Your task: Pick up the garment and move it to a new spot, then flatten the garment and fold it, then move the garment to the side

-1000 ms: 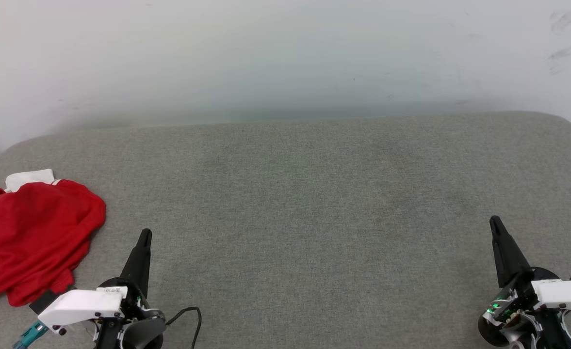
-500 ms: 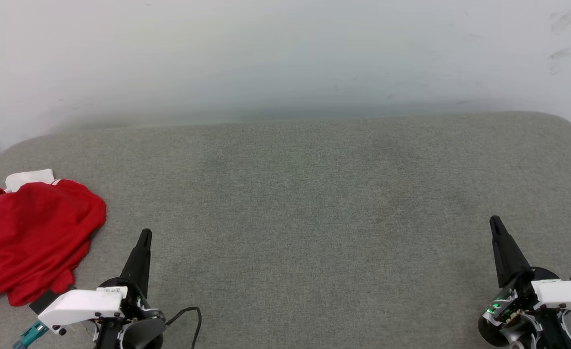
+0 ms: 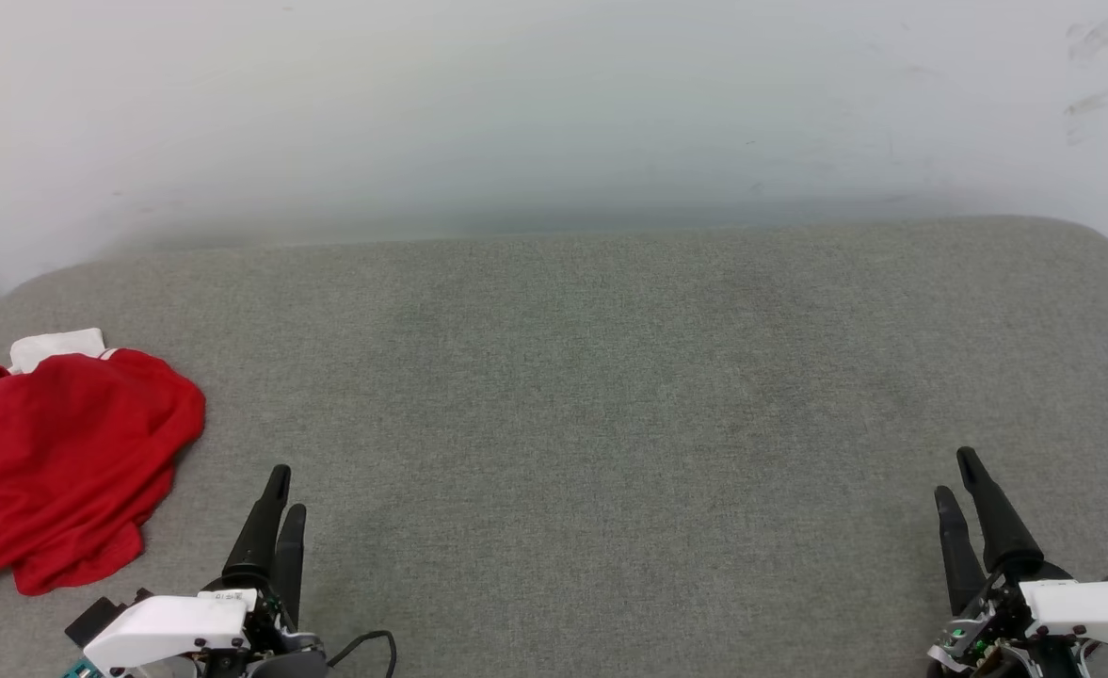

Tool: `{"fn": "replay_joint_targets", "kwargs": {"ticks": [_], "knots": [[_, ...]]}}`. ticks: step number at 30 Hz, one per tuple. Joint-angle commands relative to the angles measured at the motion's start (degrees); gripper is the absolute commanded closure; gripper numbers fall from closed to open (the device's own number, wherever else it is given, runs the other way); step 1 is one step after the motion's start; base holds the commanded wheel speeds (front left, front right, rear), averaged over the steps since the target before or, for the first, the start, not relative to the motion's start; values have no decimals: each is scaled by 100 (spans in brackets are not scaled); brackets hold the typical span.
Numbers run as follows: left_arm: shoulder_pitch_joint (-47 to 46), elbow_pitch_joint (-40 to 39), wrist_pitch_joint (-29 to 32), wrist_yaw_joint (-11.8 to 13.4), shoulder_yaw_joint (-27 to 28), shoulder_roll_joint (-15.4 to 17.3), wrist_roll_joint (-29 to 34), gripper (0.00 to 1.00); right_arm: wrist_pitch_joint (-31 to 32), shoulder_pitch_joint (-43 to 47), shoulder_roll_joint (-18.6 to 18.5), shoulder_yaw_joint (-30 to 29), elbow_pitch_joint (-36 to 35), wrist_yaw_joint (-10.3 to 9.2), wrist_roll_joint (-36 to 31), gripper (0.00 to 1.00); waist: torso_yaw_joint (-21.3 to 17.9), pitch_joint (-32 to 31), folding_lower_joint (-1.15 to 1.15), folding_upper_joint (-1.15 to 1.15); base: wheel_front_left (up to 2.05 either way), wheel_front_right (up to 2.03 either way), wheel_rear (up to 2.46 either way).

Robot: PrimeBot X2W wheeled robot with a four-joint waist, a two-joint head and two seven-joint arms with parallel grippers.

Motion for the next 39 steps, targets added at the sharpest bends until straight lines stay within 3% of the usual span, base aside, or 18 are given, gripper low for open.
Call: {"fn": "replay_joint_targets", "kwargs": {"ticks": [1,8,31,39], "knots": [[-62,-173,-77,0,6,11,95,0,-78,-89,-2,16,-122,1,-100,0,-1,2,0,0,0,0,0],[-30,-316,-273,58,131,13,676,0,-274,-81,-1,-87,-194,1,-679,0,-2,12,0,0,0,0,0],[228,-1216,-813,888,-145,17,3525,0,-821,126,0,131,-1188,2,-3966,0,5,27,0,0,0,0,0],[343,-1352,-973,1044,-253,19,4347,0,-983,216,0,287,-1287,2,-4881,0,6,23,0,0,0,0,0]]}}
